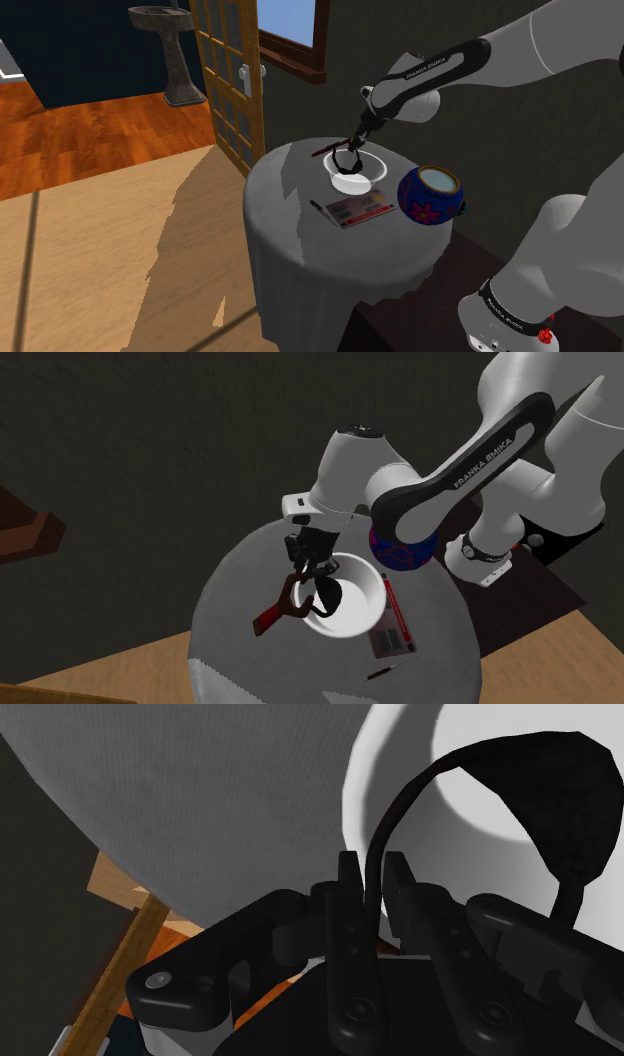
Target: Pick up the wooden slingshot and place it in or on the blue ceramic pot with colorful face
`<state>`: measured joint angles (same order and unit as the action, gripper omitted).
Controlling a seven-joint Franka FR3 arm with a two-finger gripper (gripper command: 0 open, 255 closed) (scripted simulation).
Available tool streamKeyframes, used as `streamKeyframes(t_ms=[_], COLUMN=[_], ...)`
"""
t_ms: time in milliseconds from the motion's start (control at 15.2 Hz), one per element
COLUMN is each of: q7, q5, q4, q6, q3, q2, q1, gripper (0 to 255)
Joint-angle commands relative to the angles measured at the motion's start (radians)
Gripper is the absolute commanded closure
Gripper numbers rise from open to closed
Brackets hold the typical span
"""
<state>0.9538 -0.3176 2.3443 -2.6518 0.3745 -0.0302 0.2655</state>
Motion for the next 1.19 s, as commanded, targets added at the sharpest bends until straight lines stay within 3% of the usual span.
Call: streamKeyframes(t_ms=[0, 1122], q7=[0.002, -0.136], q5=[-0.003, 0.149], q4=[0.002, -0.104], q6=[-0.002, 0.213], q3=[-0.001, -0.015], q2=[0.004, -0.123], q1=[0.001, -0.022], gripper=[255, 255])
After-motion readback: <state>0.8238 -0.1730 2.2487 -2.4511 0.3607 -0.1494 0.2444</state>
